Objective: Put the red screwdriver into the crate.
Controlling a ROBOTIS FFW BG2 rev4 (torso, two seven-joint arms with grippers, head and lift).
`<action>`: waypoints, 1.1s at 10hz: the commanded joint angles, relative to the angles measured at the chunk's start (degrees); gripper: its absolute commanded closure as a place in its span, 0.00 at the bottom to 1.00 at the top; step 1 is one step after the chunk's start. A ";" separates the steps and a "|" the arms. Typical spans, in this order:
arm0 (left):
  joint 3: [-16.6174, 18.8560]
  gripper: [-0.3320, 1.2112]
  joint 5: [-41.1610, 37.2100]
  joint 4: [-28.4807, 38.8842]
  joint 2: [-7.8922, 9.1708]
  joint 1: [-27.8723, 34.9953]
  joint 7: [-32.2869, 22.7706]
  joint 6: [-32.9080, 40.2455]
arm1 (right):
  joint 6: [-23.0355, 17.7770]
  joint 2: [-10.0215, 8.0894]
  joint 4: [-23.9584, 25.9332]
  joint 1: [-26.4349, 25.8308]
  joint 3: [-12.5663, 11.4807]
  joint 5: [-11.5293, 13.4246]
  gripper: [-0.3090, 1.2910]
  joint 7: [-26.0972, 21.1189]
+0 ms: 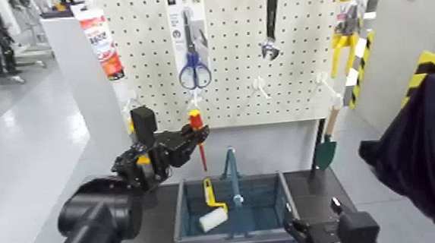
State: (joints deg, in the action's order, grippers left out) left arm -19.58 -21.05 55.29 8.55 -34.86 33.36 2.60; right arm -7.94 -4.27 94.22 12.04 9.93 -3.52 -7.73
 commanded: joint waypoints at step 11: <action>6.31 0.99 -10.86 28.20 2.88 21.06 -9.19 -16.84 | 0.12 0.05 0.26 0.36 -0.53 0.00 0.28 0.00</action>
State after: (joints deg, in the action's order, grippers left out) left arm -12.73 -30.28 84.66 11.48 -14.16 24.16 -14.92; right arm -7.82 -4.15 94.44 12.42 9.44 -3.51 -7.73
